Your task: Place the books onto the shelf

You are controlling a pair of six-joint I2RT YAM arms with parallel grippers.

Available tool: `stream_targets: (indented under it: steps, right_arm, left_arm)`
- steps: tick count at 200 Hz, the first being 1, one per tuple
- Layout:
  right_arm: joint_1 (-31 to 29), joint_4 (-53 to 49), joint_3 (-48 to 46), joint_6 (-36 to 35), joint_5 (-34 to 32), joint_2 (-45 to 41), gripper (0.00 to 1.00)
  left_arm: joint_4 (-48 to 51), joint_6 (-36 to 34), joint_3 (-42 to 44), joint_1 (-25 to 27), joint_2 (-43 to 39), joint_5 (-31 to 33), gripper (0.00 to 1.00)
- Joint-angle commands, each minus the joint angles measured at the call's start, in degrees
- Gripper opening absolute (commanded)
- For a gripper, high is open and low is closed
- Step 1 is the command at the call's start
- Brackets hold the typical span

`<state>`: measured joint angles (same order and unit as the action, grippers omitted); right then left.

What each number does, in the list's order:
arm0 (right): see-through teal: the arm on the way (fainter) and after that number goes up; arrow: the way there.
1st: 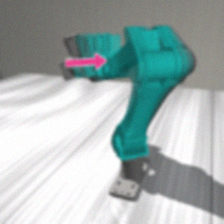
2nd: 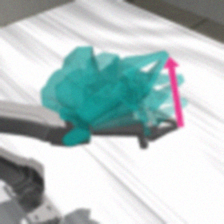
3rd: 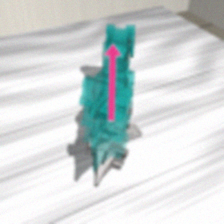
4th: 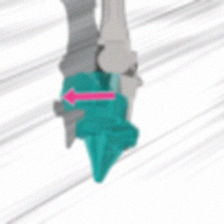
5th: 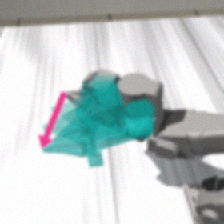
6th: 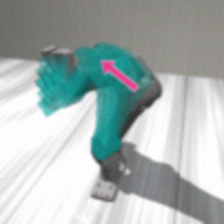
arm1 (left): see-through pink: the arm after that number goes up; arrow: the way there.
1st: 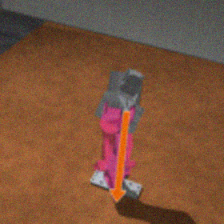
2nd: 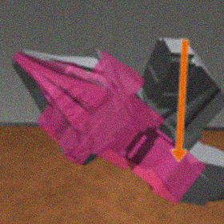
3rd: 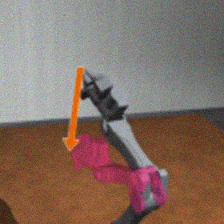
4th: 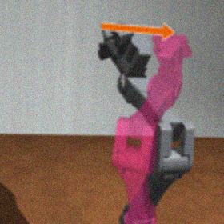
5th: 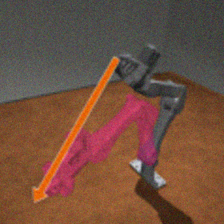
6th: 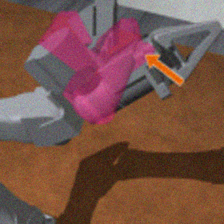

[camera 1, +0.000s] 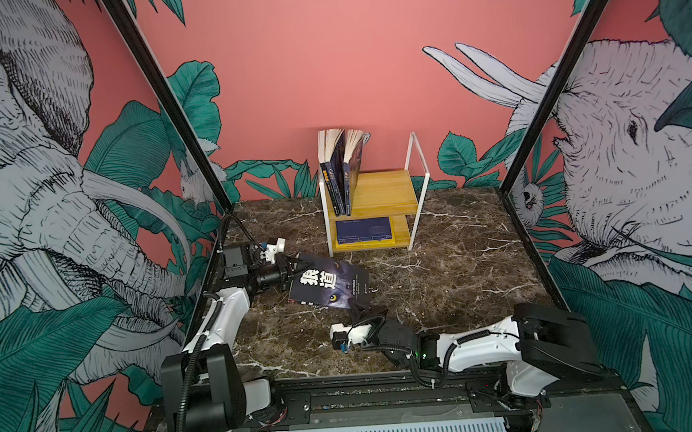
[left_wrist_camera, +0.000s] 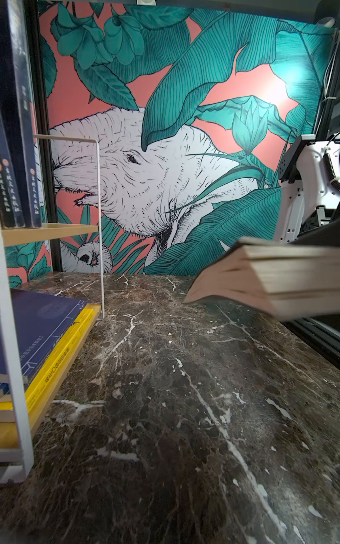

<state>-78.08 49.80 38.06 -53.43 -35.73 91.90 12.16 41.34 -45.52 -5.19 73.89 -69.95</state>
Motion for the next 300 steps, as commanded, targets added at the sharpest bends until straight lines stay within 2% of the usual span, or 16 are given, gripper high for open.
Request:
stream_targets:
  steps: [1,15,37,65,92,116,152,162,172,179,198,226,250,264,283,300]
  right_arm:
    - [-1.2,6.7,3.16,-4.03,-6.28,3.68,0.11]
    - [-2.22,9.61,5.57,-6.26,-10.69,6.67,0.32]
    - [-3.61,16.66,10.31,-11.76,-16.57,13.13,0.48]
    - [-4.25,21.62,18.93,-17.04,-24.99,20.95,0.53]
    - [-4.18,25.21,23.02,-18.74,-26.85,24.96,0.53]
    - [-3.83,25.94,26.08,-18.76,-28.19,26.95,0.44]
    - [-2.04,27.41,29.27,-21.54,-29.49,28.73,0.01]
    - [-1.6,27.73,29.24,-21.67,-29.62,28.0,0.0]
    - [-1.37,27.35,28.79,-21.63,-29.06,26.85,0.0]
    - [-1.26,26.45,28.73,-21.67,-28.66,26.02,0.0]
    - [-1.49,26.29,29.17,-23.86,-28.61,23.61,0.0]
    - [-1.63,24.2,27.41,-24.31,-29.17,17.36,0.0]
    - [-1.59,11.03,25.97,-17.98,-29.68,9.34,0.0]
    - [-1.63,1.85,26.16,-11.34,-29.86,3.5,0.0]
    - [-0.59,-17.56,28.58,2.56,-28.47,-4.72,0.0]
    - [2.06,-34.86,33.58,17.24,-27.54,-9.58,0.0]
  left_arm:
    - [-1.47,0.15,-0.68,0.36,-2.23,-1.03,0.0]
    - [-0.48,0.07,-0.98,0.19,-3.2,-0.27,0.0]
    - [-2.66,1.58,0.33,0.25,-5.12,1.54,0.0]
    - [-3.45,3.52,1.5,-1.65,-6.84,2.78,0.0]
    - [-5.16,3.92,3.59,-2.11,-8.87,4.38,0.0]
    - [-3.51,3.92,3.07,-2.55,-9.65,4.36,0.0]
    - [-3.91,4.11,3.49,-3.25,-10.34,4.5,0.0]
    - [-3.42,4.18,3.34,-3.72,-10.67,4.2,0.0]
    - [-3.59,3.97,3.7,-4.03,-11.4,4.62,0.07]
    - [-3.6,3.34,4.22,-4.2,-11.95,5.09,0.18]
    - [-2.92,1.22,4.78,-4.73,-13.14,5.97,0.63]
    - [-2.25,-3.13,5.38,-6.74,-15.69,8.07,0.98]
    - [-1.15,-9.97,3.68,-8.48,-16.82,11.08,0.99]
    - [7.02,-18.11,-0.83,-8.94,-16.91,14.22,0.99]
    - [9.19,-23.88,-1.74,-9.0,-19.17,18.96,0.99]
    - [6.81,-23.45,0.13,-8.97,-21.28,20.24,0.99]
